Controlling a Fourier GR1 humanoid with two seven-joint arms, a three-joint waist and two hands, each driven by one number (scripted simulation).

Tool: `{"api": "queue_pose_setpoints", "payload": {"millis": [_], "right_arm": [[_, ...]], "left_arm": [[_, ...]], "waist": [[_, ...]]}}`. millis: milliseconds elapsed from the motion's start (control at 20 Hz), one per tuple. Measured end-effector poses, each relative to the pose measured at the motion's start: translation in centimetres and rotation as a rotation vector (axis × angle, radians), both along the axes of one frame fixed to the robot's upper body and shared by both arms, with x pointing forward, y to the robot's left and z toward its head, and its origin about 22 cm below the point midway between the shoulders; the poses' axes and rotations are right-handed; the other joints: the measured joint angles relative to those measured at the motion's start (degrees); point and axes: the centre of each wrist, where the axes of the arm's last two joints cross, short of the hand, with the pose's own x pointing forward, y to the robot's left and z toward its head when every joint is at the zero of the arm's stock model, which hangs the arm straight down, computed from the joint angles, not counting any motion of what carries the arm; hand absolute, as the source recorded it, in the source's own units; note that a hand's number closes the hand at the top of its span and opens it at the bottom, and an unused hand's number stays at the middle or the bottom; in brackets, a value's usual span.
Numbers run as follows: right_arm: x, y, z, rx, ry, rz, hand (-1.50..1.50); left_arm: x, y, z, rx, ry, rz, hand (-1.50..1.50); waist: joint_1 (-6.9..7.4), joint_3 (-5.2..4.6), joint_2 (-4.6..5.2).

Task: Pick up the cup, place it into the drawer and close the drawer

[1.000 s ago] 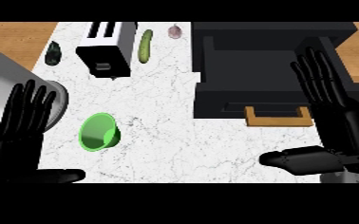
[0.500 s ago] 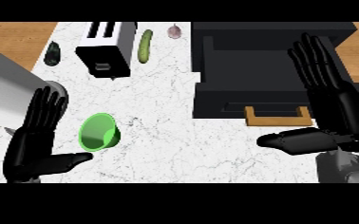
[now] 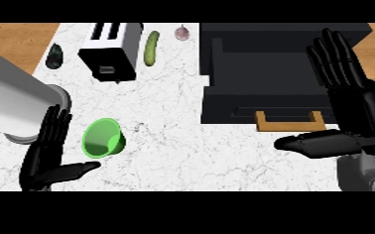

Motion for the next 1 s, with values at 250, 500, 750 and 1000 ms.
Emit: {"api": "queue_pose_setpoints", "payload": {"millis": [250, 500, 750, 1000], "right_arm": [[-0.2, 0.0, 0.5, 0.001, -0.002, -0.003, -1.5], [0.0, 0.1, 0.8, -0.009, -0.003, -0.003, -1.5], [-0.2, 0.0, 1.7, -0.005, -0.001, -0.003, -1.5], [0.5, -0.4, 1.2, -0.002, -0.001, 0.002, -1.5]], "left_arm": [[0.6, 0.0, -3.6, 0.009, 0.033, 0.014, -1.5], [0.1, 0.9, -6.5, 0.02, 0.042, 0.025, -1.5], [-0.2, 0.5, -9.0, 0.017, 0.024, 0.029, -1.5], [0.5, 0.7, -10.0, 0.015, 0.019, 0.03, -1.5]], "waist": [[-0.15, -0.01, 0.01], [-0.2, -0.02, 0.04], [-0.31, -0.02, 0.06], [-0.54, -0.06, 0.2]]}}
